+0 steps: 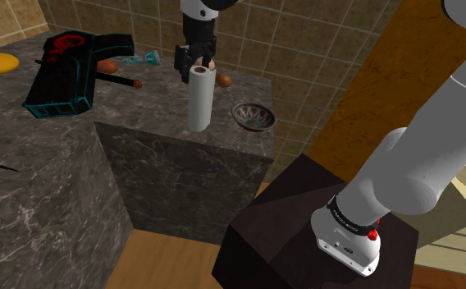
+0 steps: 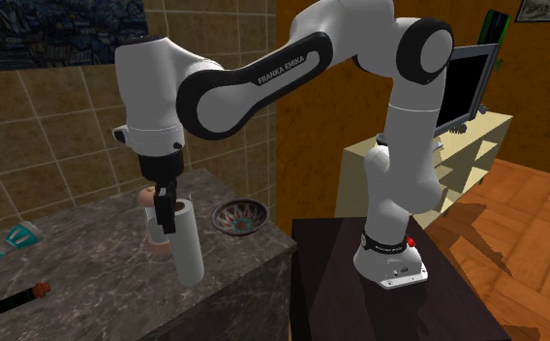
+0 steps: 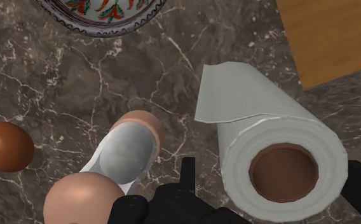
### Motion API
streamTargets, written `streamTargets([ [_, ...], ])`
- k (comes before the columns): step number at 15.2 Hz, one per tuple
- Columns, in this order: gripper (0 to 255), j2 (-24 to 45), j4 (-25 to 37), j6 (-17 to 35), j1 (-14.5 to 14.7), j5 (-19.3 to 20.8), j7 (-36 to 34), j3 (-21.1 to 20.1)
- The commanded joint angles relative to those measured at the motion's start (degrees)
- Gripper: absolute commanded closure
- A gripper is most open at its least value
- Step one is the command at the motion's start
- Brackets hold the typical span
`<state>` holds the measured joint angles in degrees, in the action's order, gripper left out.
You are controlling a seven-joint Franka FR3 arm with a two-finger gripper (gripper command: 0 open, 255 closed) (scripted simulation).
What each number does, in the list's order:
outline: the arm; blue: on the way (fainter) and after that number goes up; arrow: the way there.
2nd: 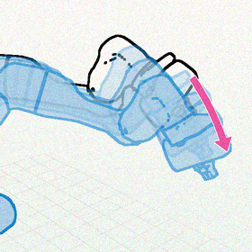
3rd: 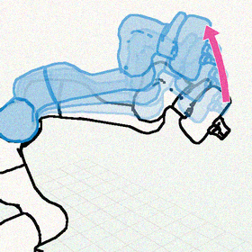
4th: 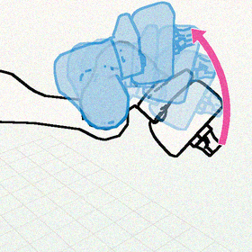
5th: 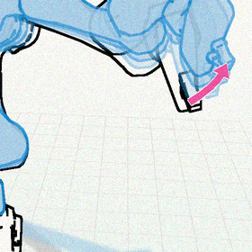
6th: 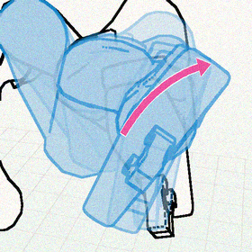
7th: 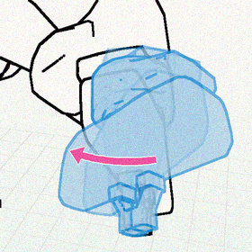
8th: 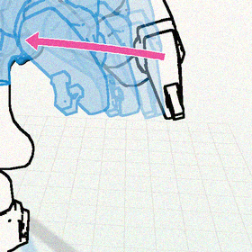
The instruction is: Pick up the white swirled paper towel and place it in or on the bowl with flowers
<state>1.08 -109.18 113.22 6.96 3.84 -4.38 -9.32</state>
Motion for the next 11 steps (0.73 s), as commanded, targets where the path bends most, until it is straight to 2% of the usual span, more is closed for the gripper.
streamTargets([
  [1,0,0.13,-0.39,0.54,-0.01,0.04,-0.03,0.01],
  [7,0,0.12,-0.38,0.53,-0.01,0.04,-0.04,0.01],
  [8,255,0.12,-0.38,0.53,-0.01,0.04,-0.04,0.01],
  [11,255,0.08,-0.43,0.53,0.0,0.03,-0.04,0.0],
])
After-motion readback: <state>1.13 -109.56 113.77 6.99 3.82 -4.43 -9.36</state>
